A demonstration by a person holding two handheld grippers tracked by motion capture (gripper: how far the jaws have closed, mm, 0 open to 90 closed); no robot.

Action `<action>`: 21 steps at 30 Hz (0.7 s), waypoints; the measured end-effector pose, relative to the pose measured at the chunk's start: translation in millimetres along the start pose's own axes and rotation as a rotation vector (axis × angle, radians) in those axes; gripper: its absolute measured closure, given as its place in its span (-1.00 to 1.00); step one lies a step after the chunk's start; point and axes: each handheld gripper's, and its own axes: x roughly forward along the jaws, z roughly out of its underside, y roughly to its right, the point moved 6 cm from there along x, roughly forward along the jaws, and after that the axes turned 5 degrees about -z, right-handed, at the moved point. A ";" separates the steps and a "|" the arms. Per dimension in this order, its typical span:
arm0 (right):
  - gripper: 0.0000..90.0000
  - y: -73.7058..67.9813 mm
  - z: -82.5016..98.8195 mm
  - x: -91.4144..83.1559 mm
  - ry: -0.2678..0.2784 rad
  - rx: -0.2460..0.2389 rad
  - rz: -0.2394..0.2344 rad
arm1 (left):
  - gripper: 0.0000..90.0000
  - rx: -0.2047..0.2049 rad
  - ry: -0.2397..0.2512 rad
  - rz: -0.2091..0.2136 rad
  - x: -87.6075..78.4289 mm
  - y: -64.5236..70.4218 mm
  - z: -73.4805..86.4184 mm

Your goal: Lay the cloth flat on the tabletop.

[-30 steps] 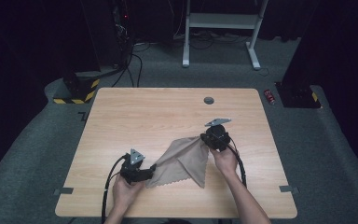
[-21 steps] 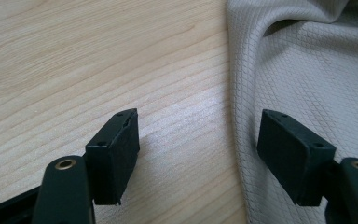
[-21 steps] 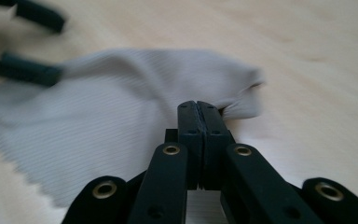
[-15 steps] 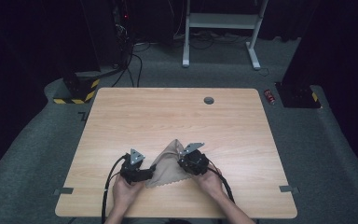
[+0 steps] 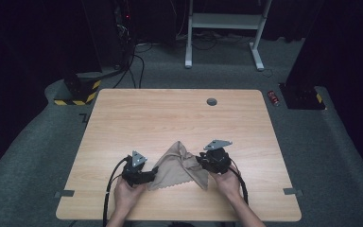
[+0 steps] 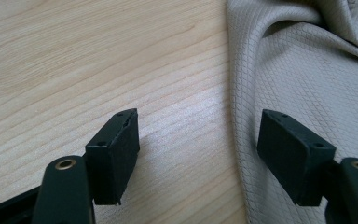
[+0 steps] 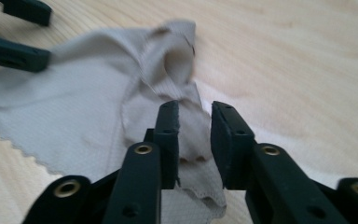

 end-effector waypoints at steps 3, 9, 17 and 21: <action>0.48 6.6 6.3 9.2 -0.023 0.052 -0.002 | -0.34 -0.003 0.000 0.000 0.0 0.2 0.1; 0.66 19.8 11.5 24.2 -0.059 0.125 -0.037 | -0.34 -0.003 -0.001 0.000 0.0 0.2 0.0; 0.97 22.6 4.7 19.4 -0.054 0.078 0.003 | -0.34 -0.001 0.000 0.000 0.0 -0.1 0.0; 0.88 25.5 -2.1 14.4 -0.050 0.077 -0.004 | -0.34 -0.003 0.000 0.001 0.0 0.1 0.0</action>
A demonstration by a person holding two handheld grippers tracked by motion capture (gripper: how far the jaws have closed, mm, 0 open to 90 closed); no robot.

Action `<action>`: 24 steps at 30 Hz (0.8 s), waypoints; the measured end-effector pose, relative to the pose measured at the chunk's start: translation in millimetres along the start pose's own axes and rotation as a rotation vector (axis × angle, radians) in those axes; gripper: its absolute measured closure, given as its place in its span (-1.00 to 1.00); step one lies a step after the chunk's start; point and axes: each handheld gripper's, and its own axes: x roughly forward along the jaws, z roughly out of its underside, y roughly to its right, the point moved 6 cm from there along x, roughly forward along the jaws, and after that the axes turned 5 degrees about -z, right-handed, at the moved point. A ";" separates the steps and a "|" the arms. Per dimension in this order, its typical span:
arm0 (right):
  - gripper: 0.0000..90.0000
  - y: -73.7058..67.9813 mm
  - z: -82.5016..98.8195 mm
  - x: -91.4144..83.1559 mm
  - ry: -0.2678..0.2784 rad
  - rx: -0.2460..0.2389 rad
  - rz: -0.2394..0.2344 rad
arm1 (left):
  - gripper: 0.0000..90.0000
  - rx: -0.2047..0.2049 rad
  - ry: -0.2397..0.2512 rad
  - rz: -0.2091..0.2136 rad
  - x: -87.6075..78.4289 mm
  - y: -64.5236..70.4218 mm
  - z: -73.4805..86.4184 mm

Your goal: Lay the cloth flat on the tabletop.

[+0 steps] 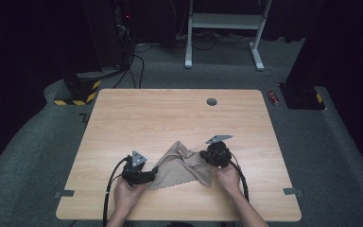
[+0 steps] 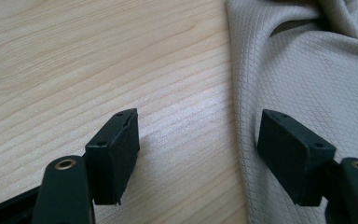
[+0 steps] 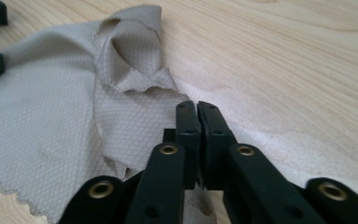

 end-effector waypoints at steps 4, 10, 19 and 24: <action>0.98 5.8 -2.2 -1.4 -0.012 -0.001 0.023 | -0.34 0.002 0.000 0.000 0.0 -0.2 0.0; 0.99 14.5 -2.0 -4.5 0.008 0.019 0.045 | -0.34 0.002 0.000 0.000 0.0 -0.2 0.0; 0.99 57.9 -13.6 -17.0 0.018 0.059 0.211 | -0.34 0.000 -0.001 0.000 0.0 0.0 0.0; 0.98 83.1 -11.4 -11.1 -0.001 0.107 0.260 | -0.34 0.001 0.000 0.000 0.0 0.0 0.0</action>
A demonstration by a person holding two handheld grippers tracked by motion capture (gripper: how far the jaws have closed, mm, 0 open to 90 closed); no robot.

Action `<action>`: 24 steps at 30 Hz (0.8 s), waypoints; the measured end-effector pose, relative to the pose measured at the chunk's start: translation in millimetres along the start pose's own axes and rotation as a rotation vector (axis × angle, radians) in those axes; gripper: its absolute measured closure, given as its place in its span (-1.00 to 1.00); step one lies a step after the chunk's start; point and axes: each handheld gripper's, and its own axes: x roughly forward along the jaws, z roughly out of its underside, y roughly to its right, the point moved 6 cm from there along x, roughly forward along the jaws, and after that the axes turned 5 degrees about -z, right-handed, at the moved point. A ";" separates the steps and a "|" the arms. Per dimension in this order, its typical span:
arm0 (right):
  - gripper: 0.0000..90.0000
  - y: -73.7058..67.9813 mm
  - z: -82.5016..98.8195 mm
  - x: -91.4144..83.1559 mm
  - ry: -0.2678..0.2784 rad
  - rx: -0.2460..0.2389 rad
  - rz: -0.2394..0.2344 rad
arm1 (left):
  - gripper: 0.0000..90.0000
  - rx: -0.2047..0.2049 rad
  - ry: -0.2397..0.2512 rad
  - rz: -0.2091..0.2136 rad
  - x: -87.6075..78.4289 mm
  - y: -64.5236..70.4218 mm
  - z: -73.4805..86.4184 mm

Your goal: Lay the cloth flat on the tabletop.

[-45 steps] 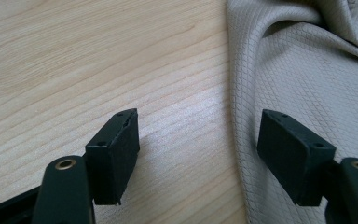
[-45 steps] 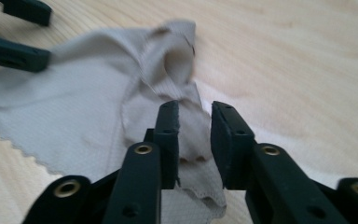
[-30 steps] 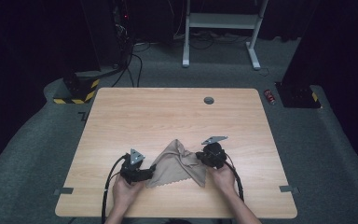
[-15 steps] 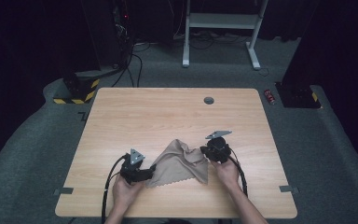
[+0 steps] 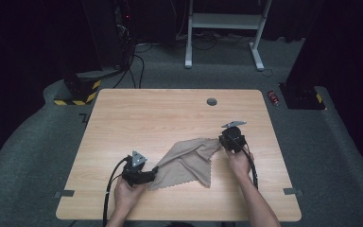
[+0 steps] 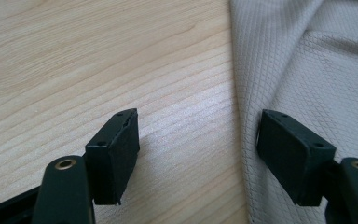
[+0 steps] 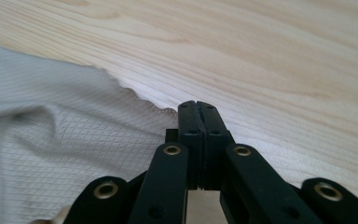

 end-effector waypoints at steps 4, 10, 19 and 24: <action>0.73 5.7 7.1 11.8 -0.032 0.032 0.015 | -0.33 0.002 0.000 0.006 -0.3 -0.5 0.1; 0.65 -24.1 4.5 -17.3 0.095 -0.010 -0.089 | -0.08 -0.042 0.001 0.060 -2.5 -6.2 -2.0; 0.57 -76.5 40.3 -26.5 0.108 -0.131 -0.214 | -0.01 -0.028 0.011 0.098 6.2 -5.5 -59.7; 0.51 -77.7 53.8 -18.1 0.083 -0.132 -0.209 | -0.01 0.010 -0.031 0.083 34.7 0.7 -83.2</action>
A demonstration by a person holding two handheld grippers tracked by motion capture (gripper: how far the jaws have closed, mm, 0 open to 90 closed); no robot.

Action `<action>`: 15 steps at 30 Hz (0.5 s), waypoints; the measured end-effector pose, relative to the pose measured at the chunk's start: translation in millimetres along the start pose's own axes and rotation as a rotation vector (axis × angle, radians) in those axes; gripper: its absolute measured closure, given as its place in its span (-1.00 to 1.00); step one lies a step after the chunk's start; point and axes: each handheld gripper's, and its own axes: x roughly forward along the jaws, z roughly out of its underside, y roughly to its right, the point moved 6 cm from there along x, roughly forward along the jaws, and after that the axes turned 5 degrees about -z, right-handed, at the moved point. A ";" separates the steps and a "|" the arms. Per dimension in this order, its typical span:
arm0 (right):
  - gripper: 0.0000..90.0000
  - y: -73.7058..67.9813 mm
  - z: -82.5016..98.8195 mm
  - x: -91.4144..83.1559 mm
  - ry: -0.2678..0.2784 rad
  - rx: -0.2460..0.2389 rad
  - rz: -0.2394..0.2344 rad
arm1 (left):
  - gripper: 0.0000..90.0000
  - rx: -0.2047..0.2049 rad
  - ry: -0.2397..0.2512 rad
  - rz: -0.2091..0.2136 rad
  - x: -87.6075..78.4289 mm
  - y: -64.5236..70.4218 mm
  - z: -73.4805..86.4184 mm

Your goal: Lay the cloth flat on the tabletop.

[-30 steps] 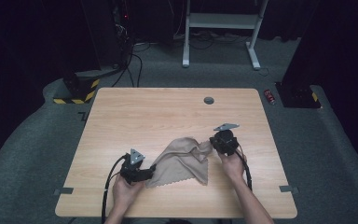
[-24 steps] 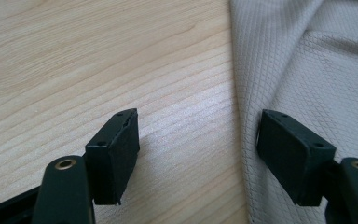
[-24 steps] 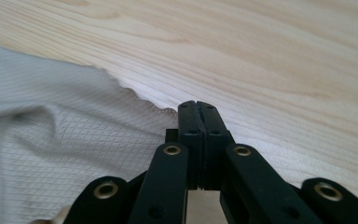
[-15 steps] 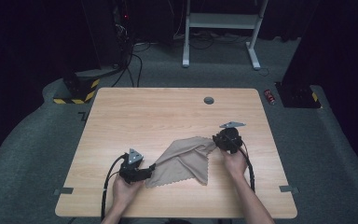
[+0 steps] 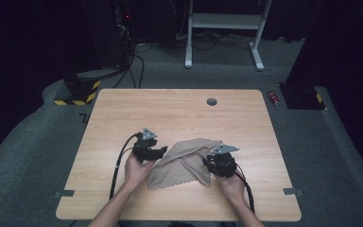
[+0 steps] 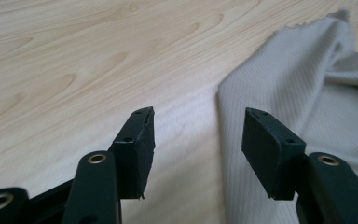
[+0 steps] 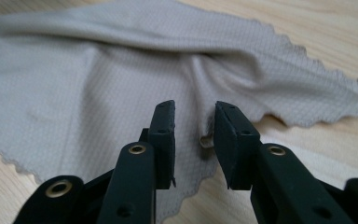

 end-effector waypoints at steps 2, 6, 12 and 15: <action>0.49 1.6 3.4 0.3 -0.005 -0.004 0.008 | -0.01 0.001 -0.021 0.001 12.2 2.1 -6.8; 0.45 3.1 8.4 -1.0 -0.001 0.011 0.011 | 0.04 -0.012 -0.021 0.013 31.2 8.5 -14.1; 0.39 1.2 10.9 -0.5 0.017 -0.033 0.036 | 0.06 0.023 -0.064 0.008 48.8 16.1 -19.4; 0.36 -0.4 11.6 -0.3 0.018 -0.054 0.052 | 0.07 0.050 -0.086 0.000 54.3 19.8 -21.2</action>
